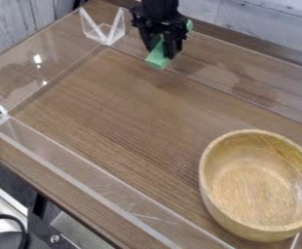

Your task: Put the green block in the brown bowl

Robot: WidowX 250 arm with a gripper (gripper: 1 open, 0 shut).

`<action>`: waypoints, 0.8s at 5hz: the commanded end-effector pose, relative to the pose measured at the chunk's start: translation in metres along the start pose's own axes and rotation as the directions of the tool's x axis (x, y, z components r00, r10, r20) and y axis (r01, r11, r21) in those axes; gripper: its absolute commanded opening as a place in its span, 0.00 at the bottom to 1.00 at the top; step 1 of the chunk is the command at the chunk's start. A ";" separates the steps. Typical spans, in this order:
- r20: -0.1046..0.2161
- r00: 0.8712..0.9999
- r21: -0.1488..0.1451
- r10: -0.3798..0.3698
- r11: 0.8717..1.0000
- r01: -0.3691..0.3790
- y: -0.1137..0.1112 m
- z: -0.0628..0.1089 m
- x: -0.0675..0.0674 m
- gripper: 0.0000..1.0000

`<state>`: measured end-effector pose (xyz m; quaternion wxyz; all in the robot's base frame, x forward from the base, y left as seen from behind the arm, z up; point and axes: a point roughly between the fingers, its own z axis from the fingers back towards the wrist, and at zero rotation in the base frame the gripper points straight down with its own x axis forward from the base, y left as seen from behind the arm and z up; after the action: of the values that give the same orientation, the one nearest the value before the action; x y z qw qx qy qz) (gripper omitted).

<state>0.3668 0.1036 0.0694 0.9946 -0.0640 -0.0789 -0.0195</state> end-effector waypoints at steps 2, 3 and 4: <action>0.149 0.988 0.053 -0.033 0.998 0.025 0.007 0.039 0.015 0.00; 0.152 0.988 0.050 -0.037 0.998 0.030 0.008 0.033 0.013 0.00; 0.153 0.987 0.050 -0.042 0.998 0.034 0.010 0.027 0.012 0.00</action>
<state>0.3664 0.1100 0.0582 0.9920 -0.0618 -0.1065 -0.0269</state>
